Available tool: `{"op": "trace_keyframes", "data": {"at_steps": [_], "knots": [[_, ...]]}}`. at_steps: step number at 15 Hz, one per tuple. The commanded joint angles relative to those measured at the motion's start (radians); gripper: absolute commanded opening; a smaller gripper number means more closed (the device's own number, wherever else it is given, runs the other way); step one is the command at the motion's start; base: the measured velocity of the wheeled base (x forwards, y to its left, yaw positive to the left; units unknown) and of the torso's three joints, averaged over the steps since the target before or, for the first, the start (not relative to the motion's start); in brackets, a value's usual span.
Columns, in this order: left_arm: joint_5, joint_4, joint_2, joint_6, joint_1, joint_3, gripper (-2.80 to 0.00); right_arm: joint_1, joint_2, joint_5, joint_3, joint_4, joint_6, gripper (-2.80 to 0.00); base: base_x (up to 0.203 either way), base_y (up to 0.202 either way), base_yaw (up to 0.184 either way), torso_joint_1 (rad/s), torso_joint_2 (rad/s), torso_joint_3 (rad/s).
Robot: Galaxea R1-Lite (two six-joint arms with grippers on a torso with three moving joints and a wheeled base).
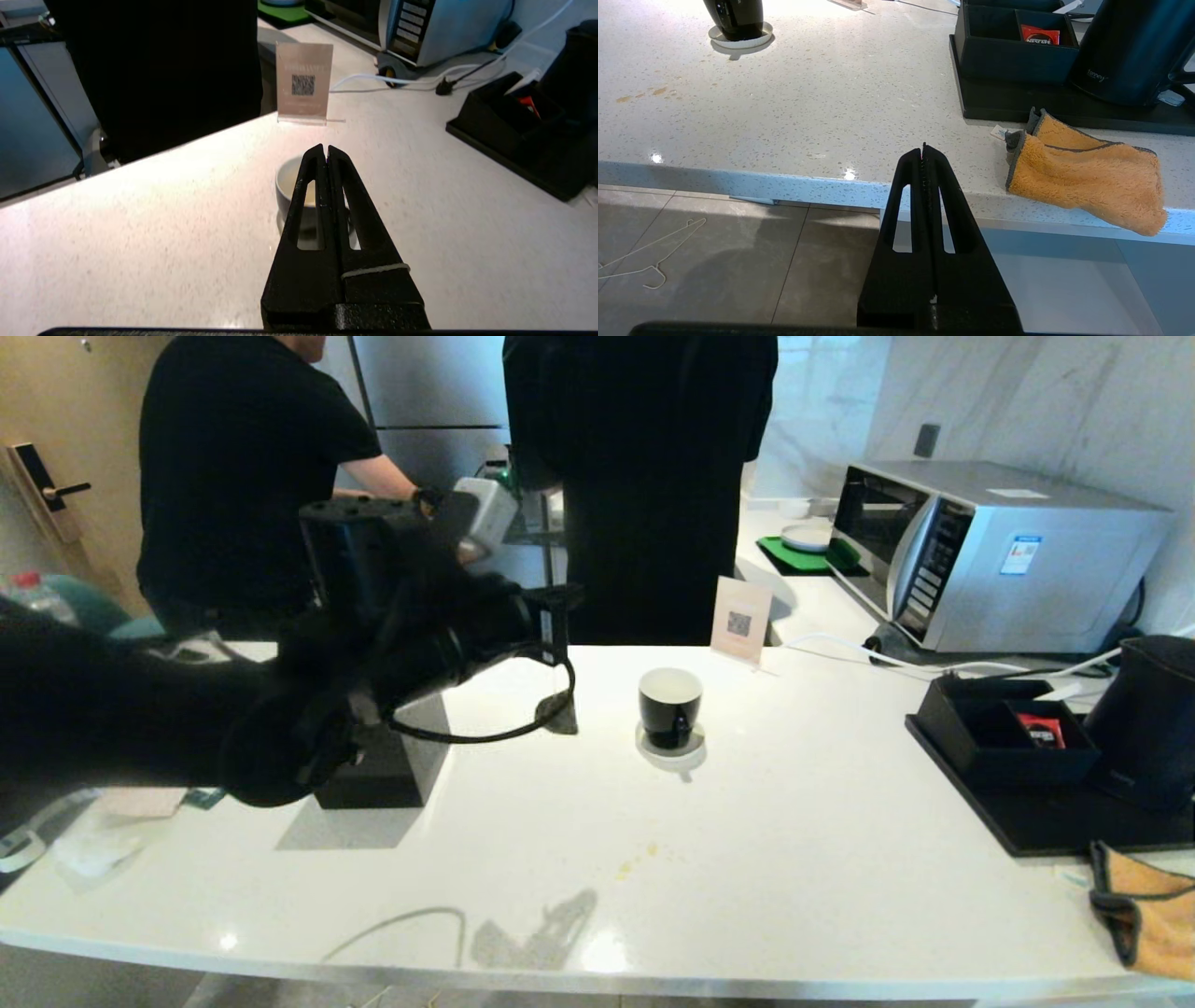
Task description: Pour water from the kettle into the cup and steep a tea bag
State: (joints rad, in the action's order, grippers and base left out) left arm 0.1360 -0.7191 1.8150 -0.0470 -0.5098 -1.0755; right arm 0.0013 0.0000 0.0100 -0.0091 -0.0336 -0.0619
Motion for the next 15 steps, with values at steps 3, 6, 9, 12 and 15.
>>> {"op": "trace_keyframes", "data": {"at_steps": [3,6,9,12,15], "knots": [[-0.001,-0.005,-0.085,-0.001,-0.001,0.085,-2.8,0.0,0.001,0.001,0.0,0.0,-0.001,-2.8,0.0,0.0,0.0,0.0,0.0,0.0],[0.001,-0.005,-0.085,-0.001,-0.003,0.082,-2.8,0.0,0.0,0.001,0.0,0.0,-0.001,-2.8,0.0,0.0,0.0,0.0,0.0,0.0],[0.001,-0.005,-0.085,-0.002,-0.003,0.082,-2.8,0.0,0.0,0.001,0.0,0.0,-0.001,-2.8,0.0,0.0,0.0,0.0,0.0,0.0],[0.001,-0.005,-0.085,-0.002,-0.007,0.08,-2.8,0.0,0.0,0.001,0.0,0.0,-0.001,-2.8,0.0,0.0,0.0,0.0,0.0,0.0],[0.001,-0.005,-0.085,-0.001,-0.007,0.082,-2.8,0.0,0.001,0.001,0.0,0.0,-0.001,-2.8,0.164,0.0,0.0,0.003,0.0,0.004]]}}
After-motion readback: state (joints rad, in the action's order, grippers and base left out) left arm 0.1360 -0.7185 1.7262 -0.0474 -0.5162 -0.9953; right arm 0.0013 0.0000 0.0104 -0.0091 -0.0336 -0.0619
